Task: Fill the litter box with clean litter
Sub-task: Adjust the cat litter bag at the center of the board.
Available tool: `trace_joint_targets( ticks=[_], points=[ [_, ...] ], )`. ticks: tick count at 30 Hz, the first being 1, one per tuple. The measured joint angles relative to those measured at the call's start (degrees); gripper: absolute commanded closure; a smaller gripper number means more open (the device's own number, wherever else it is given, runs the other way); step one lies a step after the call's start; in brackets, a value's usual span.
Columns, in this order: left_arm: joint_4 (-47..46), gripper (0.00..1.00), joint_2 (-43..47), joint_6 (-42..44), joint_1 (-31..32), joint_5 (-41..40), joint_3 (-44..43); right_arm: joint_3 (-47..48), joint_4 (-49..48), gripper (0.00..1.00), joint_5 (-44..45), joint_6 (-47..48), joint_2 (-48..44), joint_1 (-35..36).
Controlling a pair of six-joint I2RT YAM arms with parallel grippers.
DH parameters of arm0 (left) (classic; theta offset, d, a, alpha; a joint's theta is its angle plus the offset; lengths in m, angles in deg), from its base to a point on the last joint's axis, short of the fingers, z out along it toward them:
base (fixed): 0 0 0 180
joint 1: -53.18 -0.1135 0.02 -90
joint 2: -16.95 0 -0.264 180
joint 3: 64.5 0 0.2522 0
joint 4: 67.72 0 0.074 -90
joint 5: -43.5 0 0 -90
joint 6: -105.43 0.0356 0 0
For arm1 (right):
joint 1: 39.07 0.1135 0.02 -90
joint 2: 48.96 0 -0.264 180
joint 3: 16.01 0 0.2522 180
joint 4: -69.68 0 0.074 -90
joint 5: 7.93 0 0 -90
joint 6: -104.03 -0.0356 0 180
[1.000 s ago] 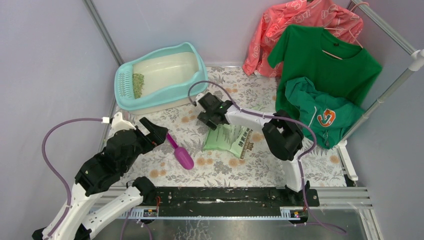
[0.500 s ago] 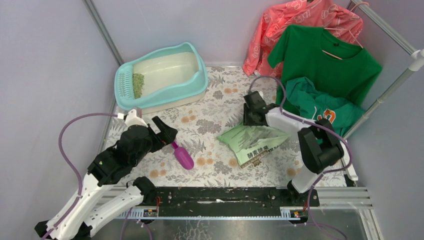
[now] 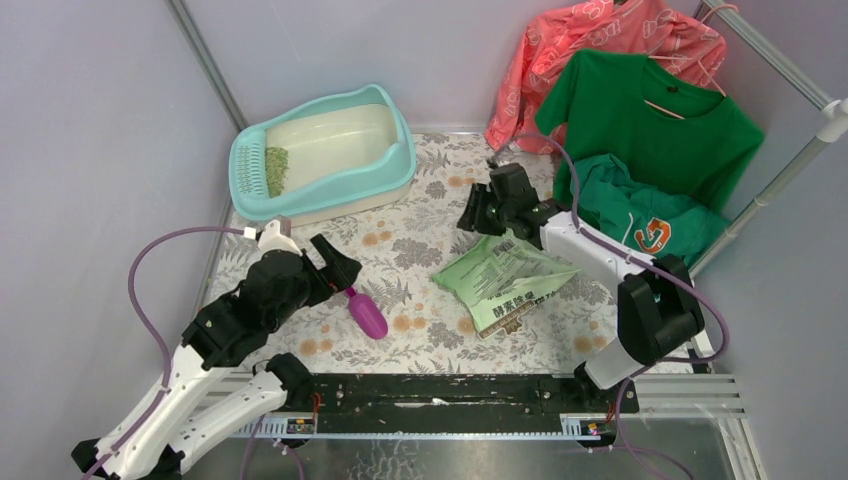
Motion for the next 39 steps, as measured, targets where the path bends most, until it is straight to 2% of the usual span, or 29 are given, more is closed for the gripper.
trace_joint_targets(
  ticks=[2,5,8,15,18,24,26,29,30,31,32,39],
  points=[
    [0.00,0.01,0.33,0.00,0.00,-0.02,0.15,4.04,3.76,0.24,0.35,5.35,-1.03,1.51],
    [0.02,0.01,0.87,0.00,0.00,-0.15,0.44,8.81,9.20,0.08,4.44,13.42,-3.17,5.68],
    [0.00,0.01,1.01,0.00,0.00,-0.42,0.46,8.46,13.05,0.01,9.60,19.85,-5.79,11.61],
    [0.00,0.01,0.90,0.02,0.00,-0.44,0.46,-1.29,18.36,0.00,22.38,25.44,-3.19,23.10],
    [0.02,0.01,0.90,0.02,0.00,-0.44,0.46,-3.54,18.69,0.00,26.16,25.99,-0.31,23.45],
    [0.00,0.01,0.90,0.02,0.00,-0.44,0.66,-1.51,16.33,0.01,26.58,27.32,5.55,23.37],
    [0.00,0.01,1.03,0.02,0.00,-0.48,0.76,0.81,17.05,0.10,26.23,27.58,8.85,23.37],
    [0.02,0.01,1.53,0.02,0.00,-0.52,1.44,4.50,18.36,0.37,25.79,27.19,12.09,23.17],
    [0.02,0.01,1.66,0.02,0.00,-0.57,1.73,5.53,18.47,0.60,25.33,26.71,13.07,22.97],
    [0.02,0.01,1.70,0.02,0.00,-0.66,1.95,6.38,18.53,0.92,25.00,26.18,13.88,22.75],
    [0.02,0.01,1.70,0.02,0.00,-0.68,2.08,7.41,18.47,1.00,24.61,24.72,14.84,22.08],
    [0.00,0.01,1.60,0.02,0.00,-1.22,2.67,11.39,16.11,1.00,19.17,14.99,17.11,15.06]
  ],
)
